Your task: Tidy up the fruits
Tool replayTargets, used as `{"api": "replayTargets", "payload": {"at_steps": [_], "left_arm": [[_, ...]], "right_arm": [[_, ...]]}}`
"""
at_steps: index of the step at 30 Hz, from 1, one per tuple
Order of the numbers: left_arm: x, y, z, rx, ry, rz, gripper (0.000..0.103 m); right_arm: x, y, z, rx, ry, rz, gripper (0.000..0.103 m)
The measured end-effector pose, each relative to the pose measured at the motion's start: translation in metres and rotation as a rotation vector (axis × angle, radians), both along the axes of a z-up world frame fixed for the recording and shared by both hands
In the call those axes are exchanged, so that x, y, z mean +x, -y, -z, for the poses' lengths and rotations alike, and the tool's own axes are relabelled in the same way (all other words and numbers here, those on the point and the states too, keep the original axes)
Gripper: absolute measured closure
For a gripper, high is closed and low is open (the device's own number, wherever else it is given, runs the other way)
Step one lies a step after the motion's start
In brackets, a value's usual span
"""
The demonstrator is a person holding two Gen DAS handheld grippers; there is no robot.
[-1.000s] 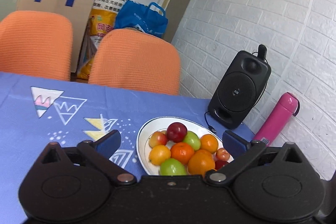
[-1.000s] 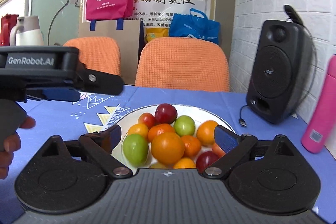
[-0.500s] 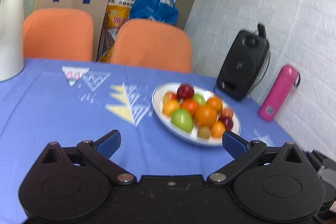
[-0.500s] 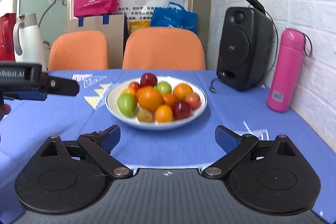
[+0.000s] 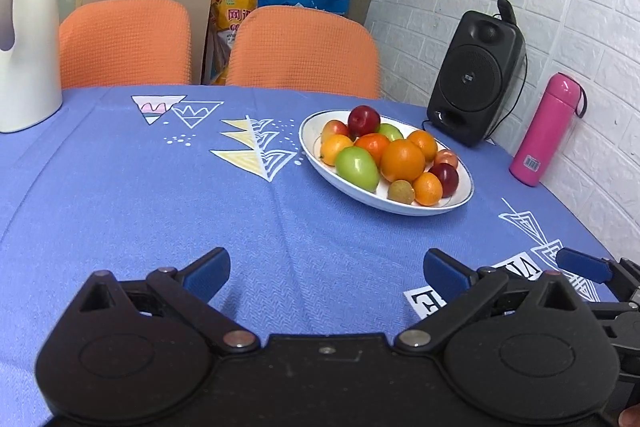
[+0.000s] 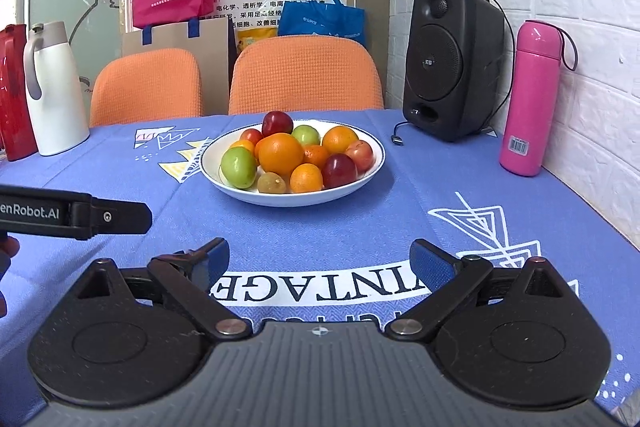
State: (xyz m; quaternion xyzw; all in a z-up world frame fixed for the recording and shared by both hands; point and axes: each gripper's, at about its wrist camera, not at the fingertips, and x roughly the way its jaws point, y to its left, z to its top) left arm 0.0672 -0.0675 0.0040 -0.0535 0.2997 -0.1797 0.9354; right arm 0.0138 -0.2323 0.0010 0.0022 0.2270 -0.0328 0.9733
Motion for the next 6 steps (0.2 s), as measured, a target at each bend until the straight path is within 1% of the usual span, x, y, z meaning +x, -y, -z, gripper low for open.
{"api": "replayTargets", "payload": {"at_steps": [6], "left_arm": [[-0.0048,0.0037,-0.0019,0.006,0.008,0.018,0.000]], "right_arm": [[-0.0022,-0.0005,-0.0007,0.003,0.007,-0.006,0.000]]}}
